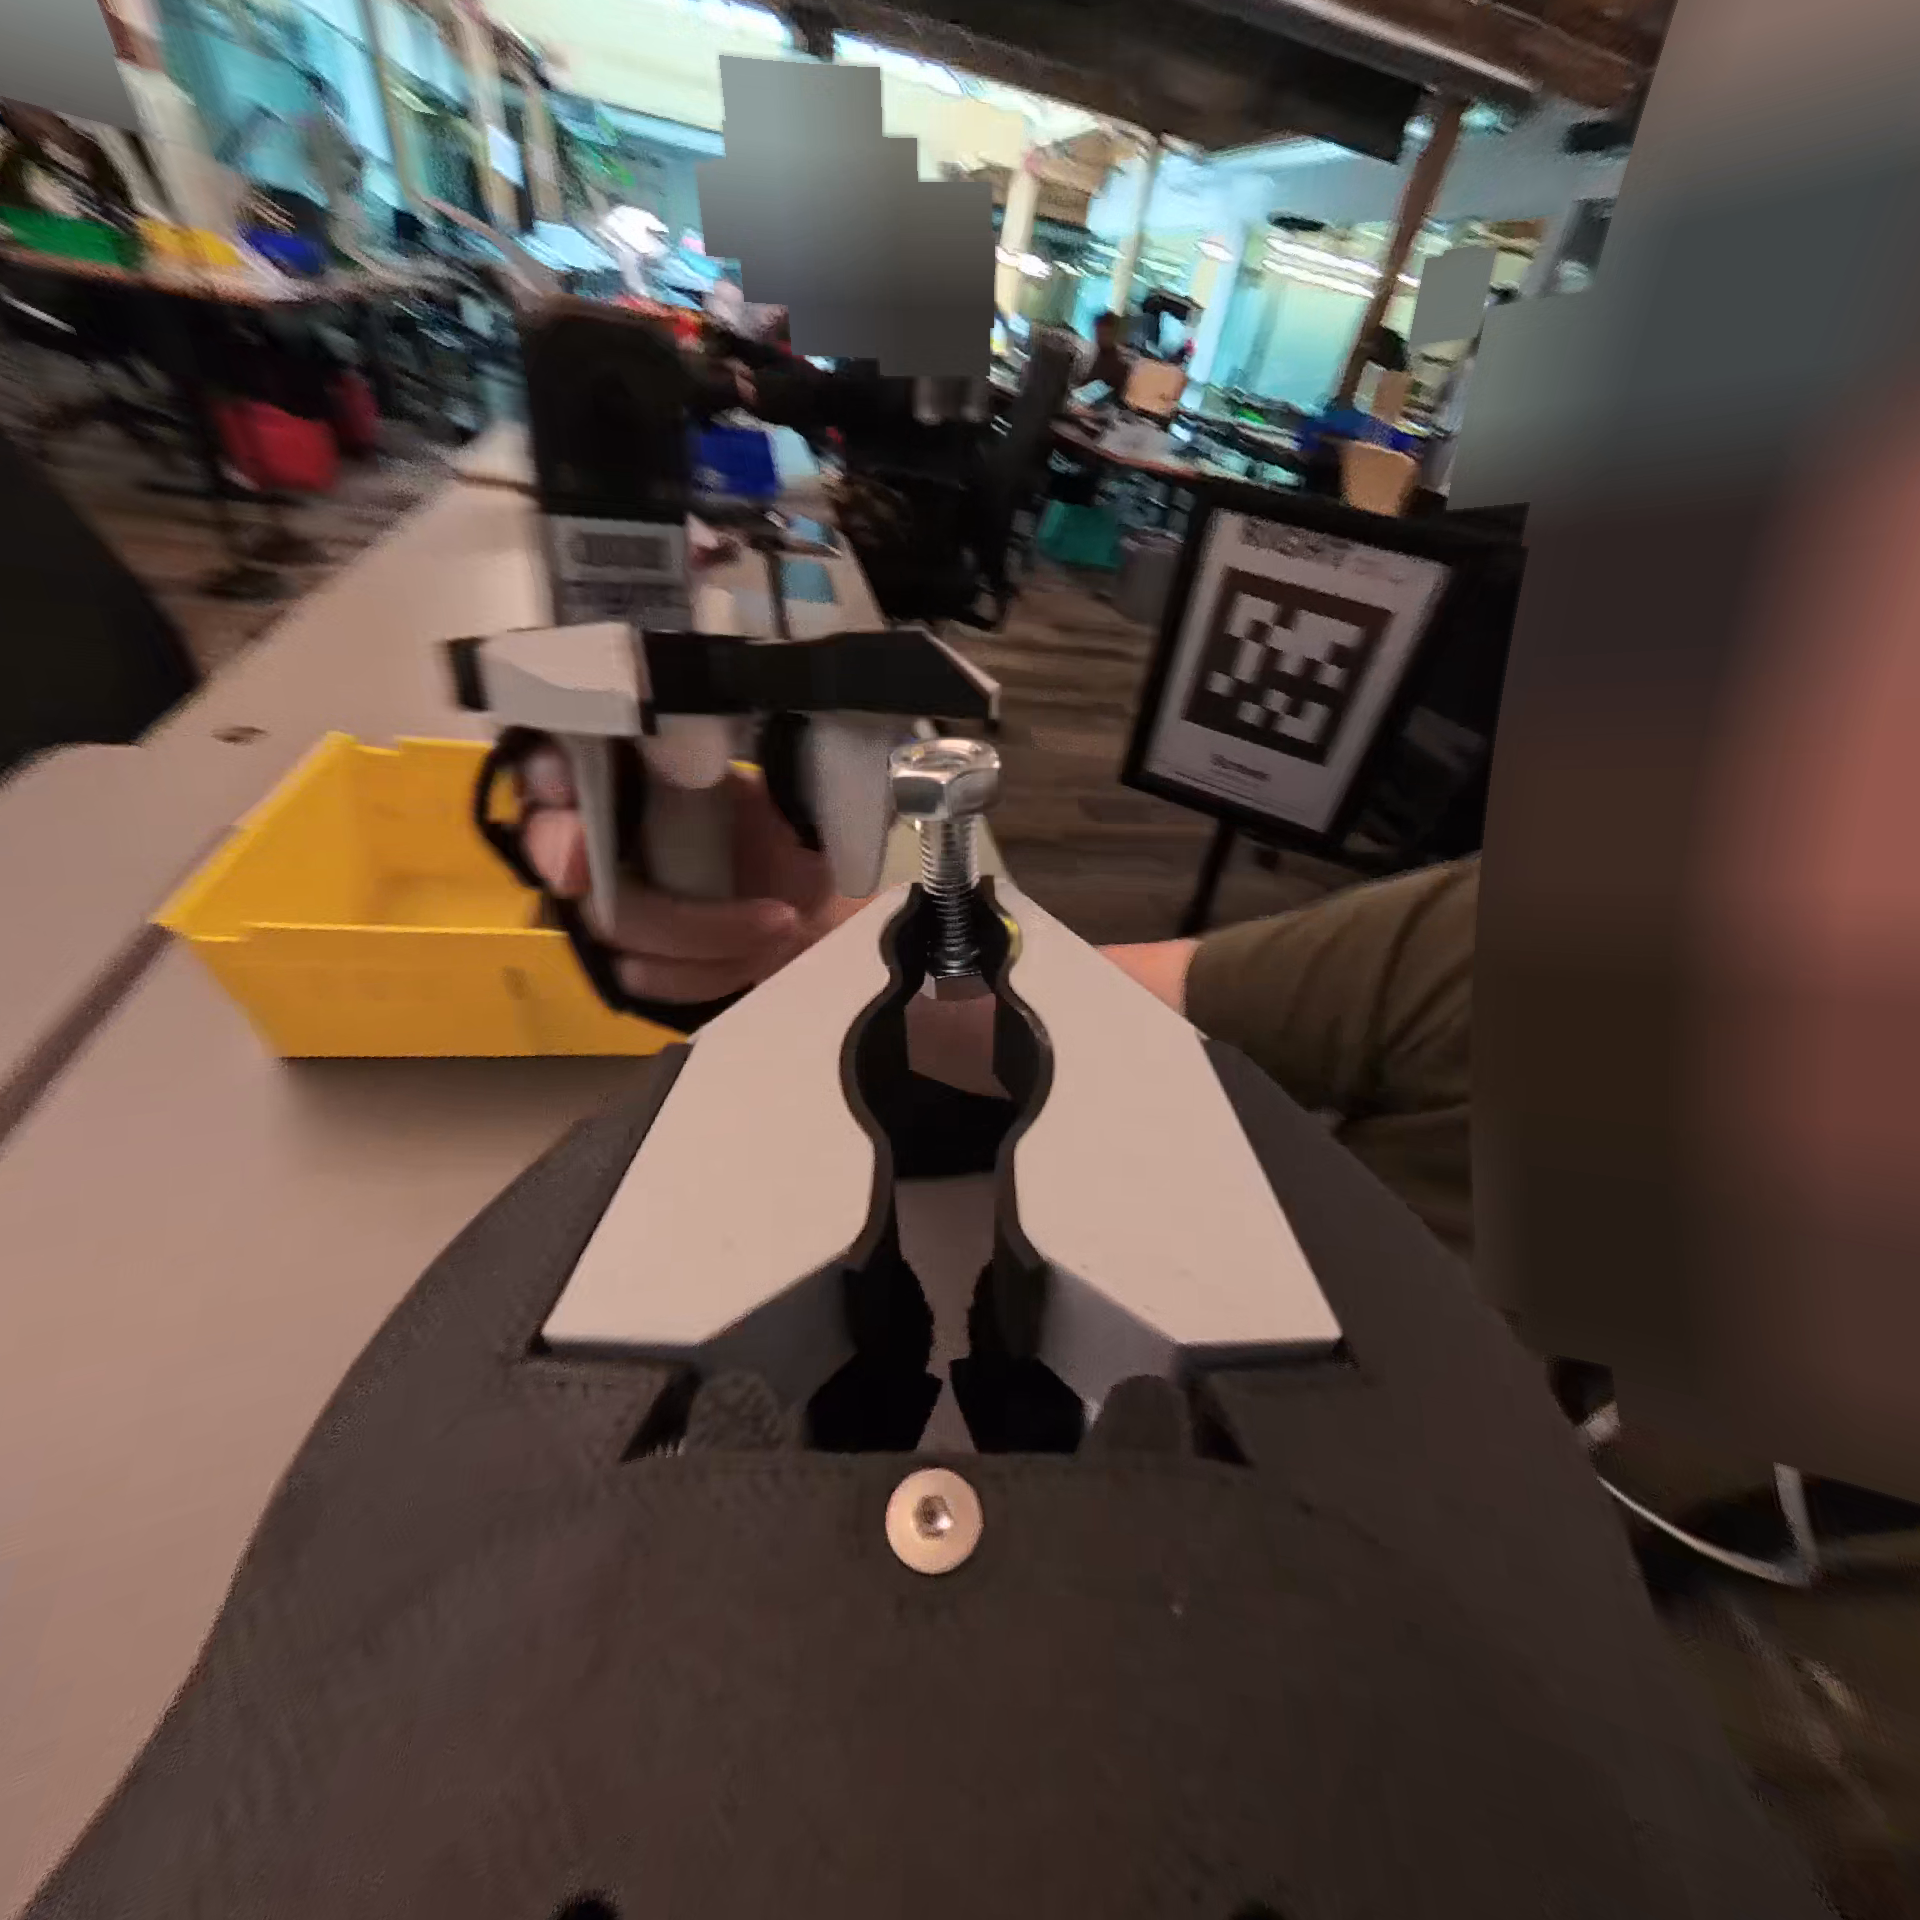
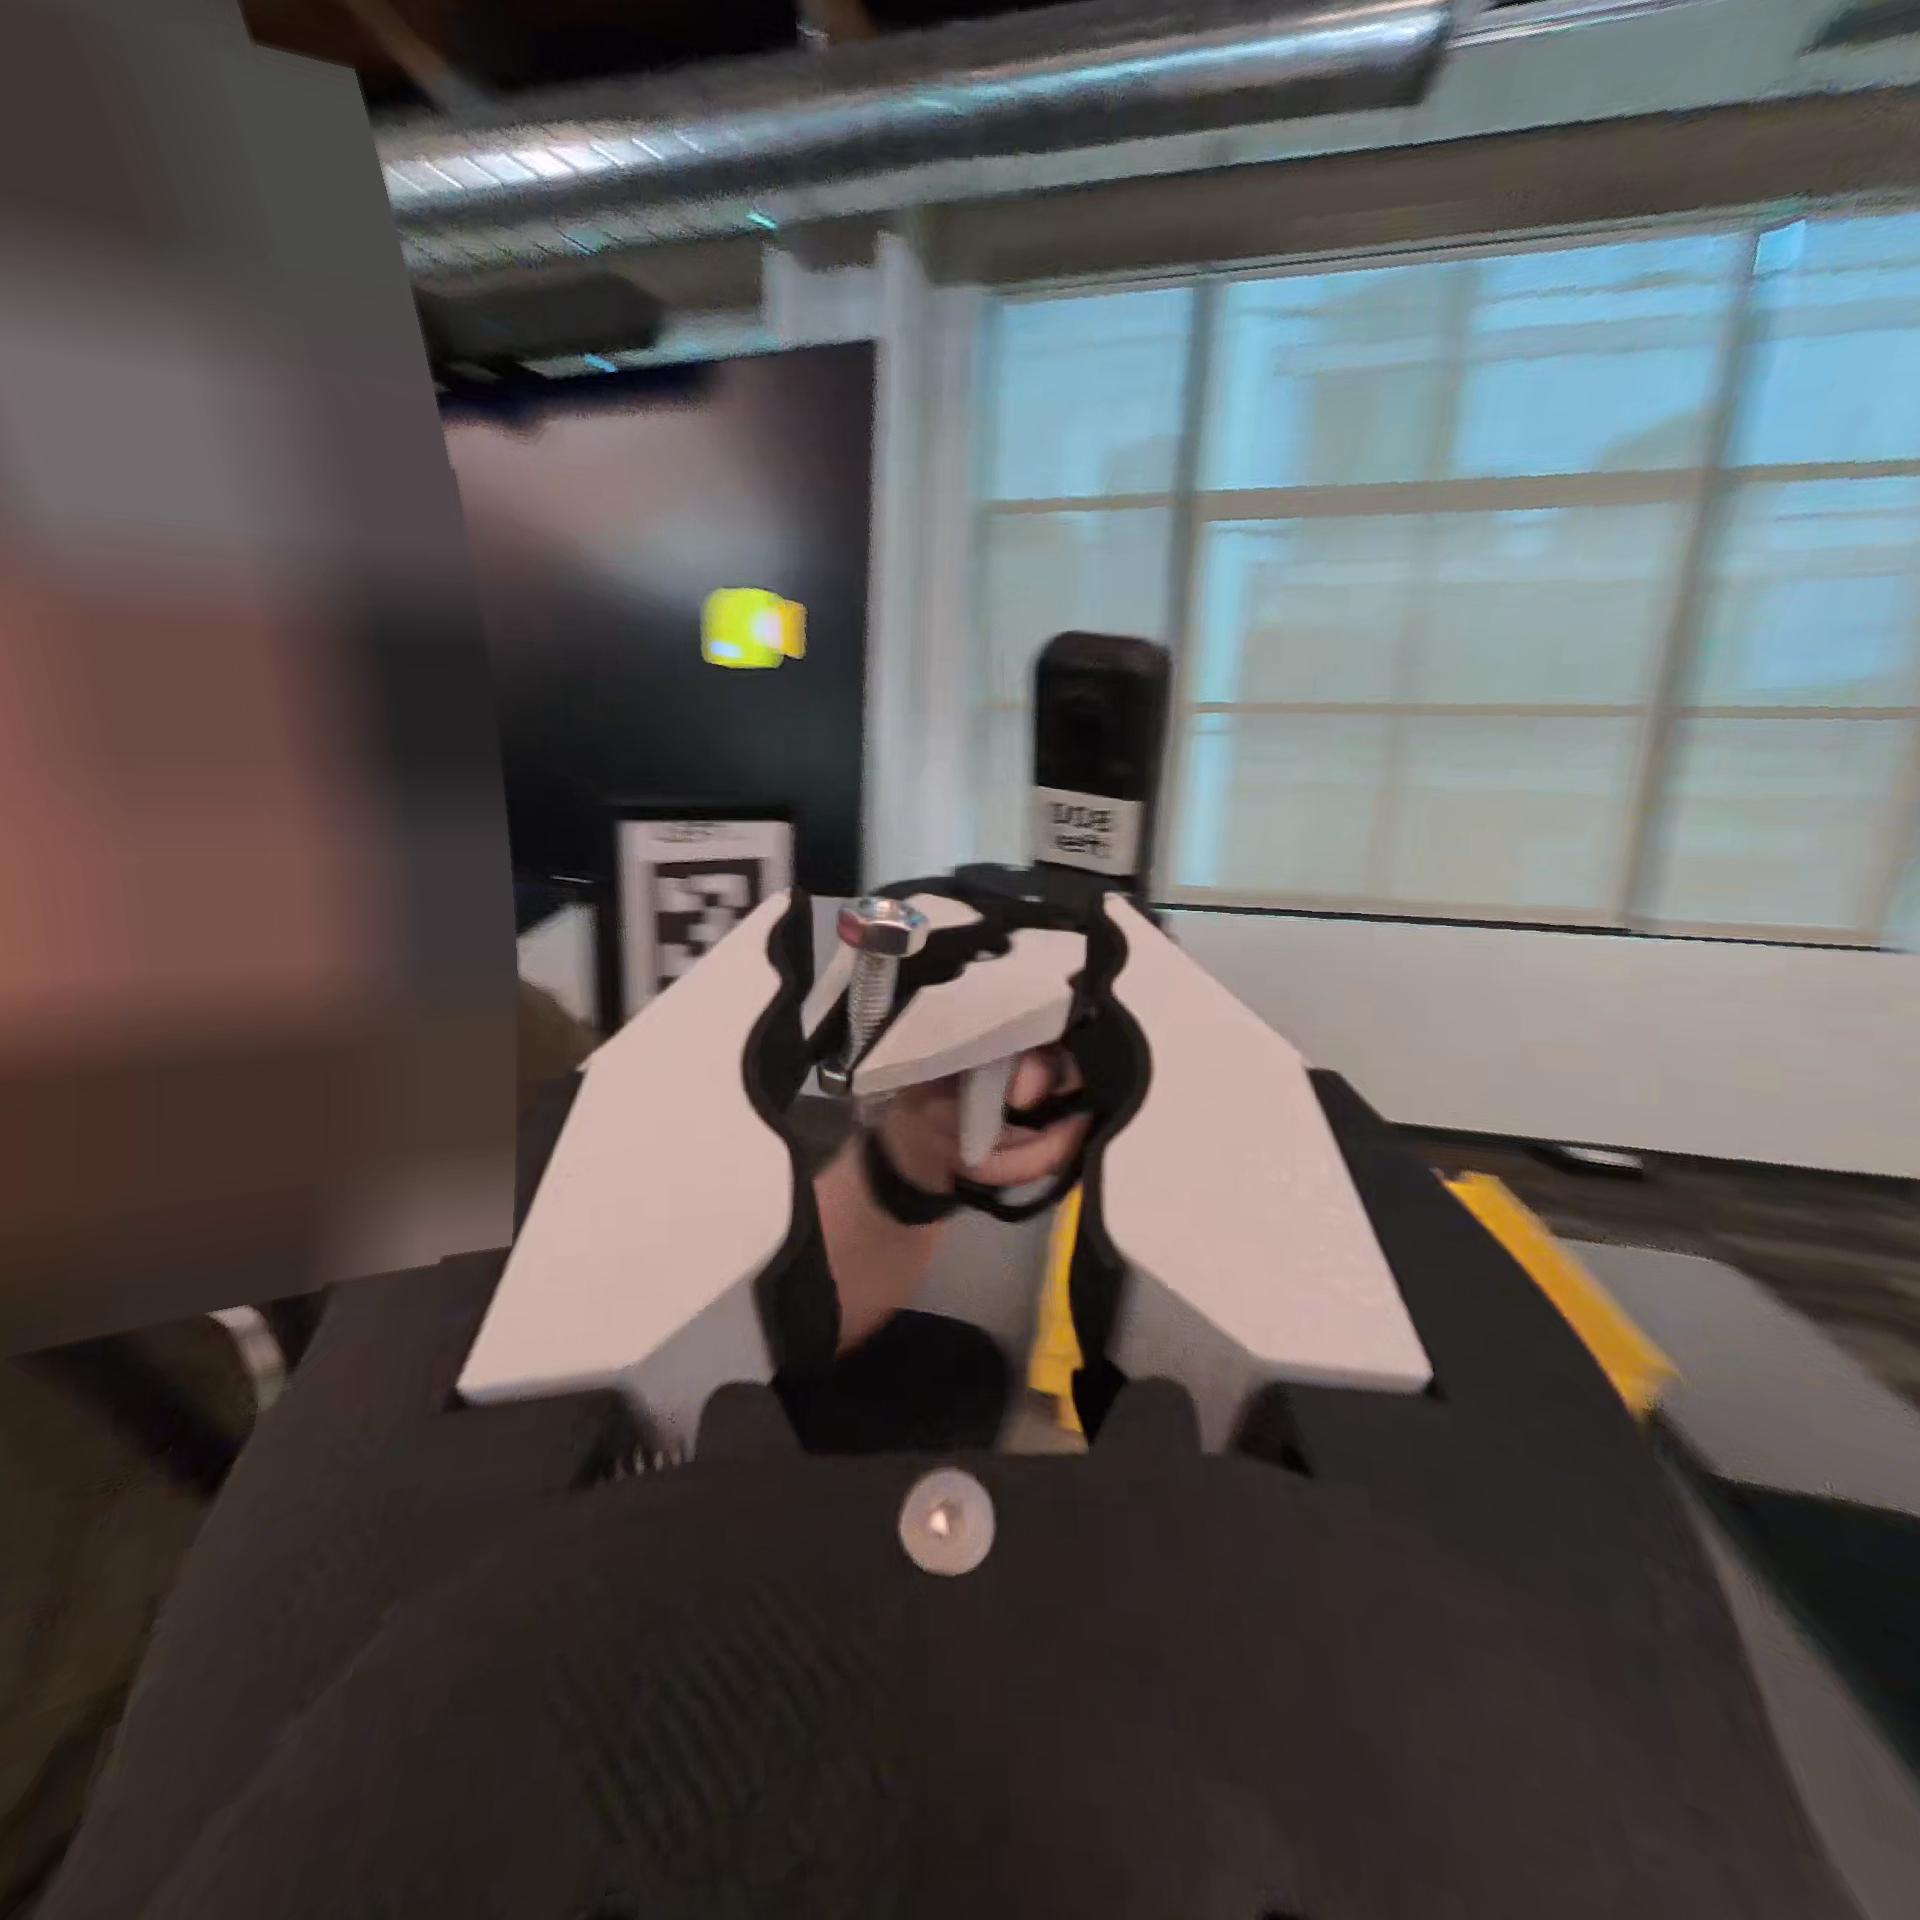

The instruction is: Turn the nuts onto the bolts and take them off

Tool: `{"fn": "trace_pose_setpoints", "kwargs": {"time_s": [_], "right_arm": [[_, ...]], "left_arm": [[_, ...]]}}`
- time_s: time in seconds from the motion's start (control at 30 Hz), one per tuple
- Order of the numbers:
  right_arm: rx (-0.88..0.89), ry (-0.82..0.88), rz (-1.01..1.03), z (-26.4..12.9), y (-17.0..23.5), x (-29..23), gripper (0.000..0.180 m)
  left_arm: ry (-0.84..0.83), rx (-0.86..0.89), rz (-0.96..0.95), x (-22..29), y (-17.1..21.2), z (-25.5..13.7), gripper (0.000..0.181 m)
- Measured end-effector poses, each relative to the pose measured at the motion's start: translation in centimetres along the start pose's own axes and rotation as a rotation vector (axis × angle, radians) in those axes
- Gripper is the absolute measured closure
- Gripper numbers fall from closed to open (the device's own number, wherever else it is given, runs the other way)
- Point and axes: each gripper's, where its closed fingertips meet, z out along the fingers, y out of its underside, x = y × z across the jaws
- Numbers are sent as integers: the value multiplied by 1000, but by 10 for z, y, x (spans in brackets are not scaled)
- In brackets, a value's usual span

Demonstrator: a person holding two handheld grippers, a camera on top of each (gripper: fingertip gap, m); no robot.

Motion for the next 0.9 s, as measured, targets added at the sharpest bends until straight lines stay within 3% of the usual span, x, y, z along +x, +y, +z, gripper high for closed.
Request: {"fn": "trace_pose_setpoints", "kwargs": {"time_s": [0.03, 0.13, 0.2, 0.27, 0.33, 0.47, 0.6, 0.73, 0.83, 0.9], "right_arm": [[-8, 98, -63, -2, -6, 8, 129], [2, 301, -259, -3, -23, 15, 128], [12, 522, -429, -7, -31, 27, 134], [-22, 639, -606, -4, -28, 28, 141], [-110, 658, -656, 7, -13, 29, 140], [-158, 669, -556, 18, 6, 36, 141], [-165, 685, -500, 11, 10, 45, 162], [-172, 600, -411, 10, 9, 42, 164], [-155, 434, -302, 11, 7, 29, 163], [-113, 216, -204, 13, 4, 6, 163]], "left_arm": [[-75, 22, 22, -10, -5, -4, 173], [-432, 45, 168, -52, -13, -23, 173], [-684, 36, 280, -75, -18, -42, 174], [-846, 17, 387, -84, -23, -54, 174], [-913, -8, 457, -85, -24, -55, 174], [-929, -40, 507, -83, -20, -45, 174], [-913, -61, 518, -83, -16, -38, 174], [-861, -58, 494, -78, -15, -33, 173], [-752, -37, 470, -69, -14, -26, 174], [-571, -2, 416, -49, -14, -13, 173]]}}
